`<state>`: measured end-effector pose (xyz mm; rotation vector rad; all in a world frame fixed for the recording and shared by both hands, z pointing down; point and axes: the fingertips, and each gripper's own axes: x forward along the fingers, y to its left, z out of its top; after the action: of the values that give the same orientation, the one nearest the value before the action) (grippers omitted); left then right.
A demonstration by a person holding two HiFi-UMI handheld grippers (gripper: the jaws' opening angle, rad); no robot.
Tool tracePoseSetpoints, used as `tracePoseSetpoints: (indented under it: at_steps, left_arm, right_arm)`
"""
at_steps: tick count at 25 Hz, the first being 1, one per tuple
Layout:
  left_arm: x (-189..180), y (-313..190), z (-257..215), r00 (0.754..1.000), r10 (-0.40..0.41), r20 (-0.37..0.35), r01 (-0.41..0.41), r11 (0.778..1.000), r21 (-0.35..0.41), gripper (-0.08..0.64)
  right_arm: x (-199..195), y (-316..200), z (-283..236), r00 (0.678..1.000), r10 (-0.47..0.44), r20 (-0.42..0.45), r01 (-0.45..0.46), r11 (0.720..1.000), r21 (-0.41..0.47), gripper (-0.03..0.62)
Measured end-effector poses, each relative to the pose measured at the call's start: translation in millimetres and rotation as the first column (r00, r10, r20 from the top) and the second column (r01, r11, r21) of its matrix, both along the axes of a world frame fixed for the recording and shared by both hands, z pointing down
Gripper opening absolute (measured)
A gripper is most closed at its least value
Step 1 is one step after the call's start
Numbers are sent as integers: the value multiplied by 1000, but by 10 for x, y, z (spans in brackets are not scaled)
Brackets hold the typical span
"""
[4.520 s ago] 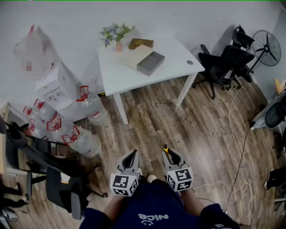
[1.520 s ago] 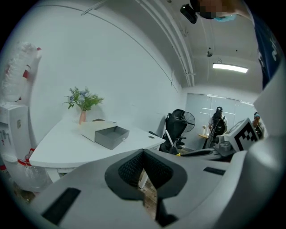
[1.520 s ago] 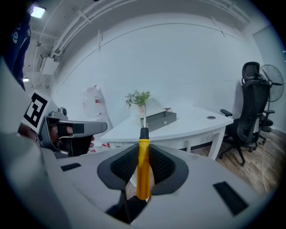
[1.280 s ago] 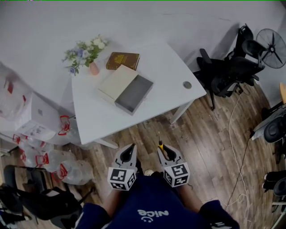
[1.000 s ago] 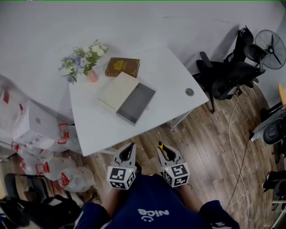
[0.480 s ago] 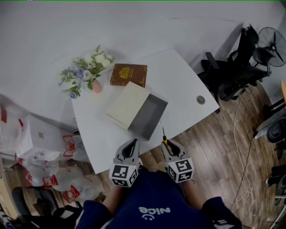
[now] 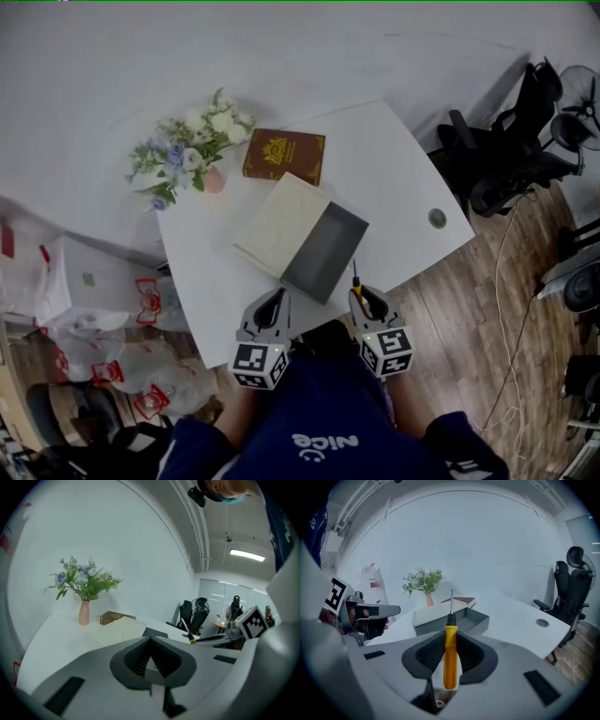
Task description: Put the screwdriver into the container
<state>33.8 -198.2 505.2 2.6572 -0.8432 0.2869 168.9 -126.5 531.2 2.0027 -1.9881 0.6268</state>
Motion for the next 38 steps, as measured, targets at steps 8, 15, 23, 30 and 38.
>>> tracePoseSetpoints:
  at_steps: [8, 15, 23, 30, 38]
  left_arm:
    - [109, -95, -86, 996, -87, -12, 87, 996, 3, 15]
    - [-48, -175, -80, 984, -178, -13, 178, 984, 2, 15]
    - [-151, -306, -62, 967, -255, -11, 255, 967, 11, 14]
    - [-221, -336, -2, 949, -315, 12, 315, 949, 6, 15]
    - [-357, -351, 7, 920, -392, 32, 392, 920, 9, 15]
  right_arm:
    - [112, -265, -86, 992, -122, -27, 122, 992, -2, 89]
    - [190, -544, -152, 957, -264, -121, 264, 964, -11, 89]
    - [173, -841, -166, 854, -449, -265, 448, 892, -69, 89]
    - [82, -1018, 4, 678, -661, -321, 640, 746, -184, 89]
    - [-105, -985, 353, 410, -851, -330, 785, 513, -348, 89]
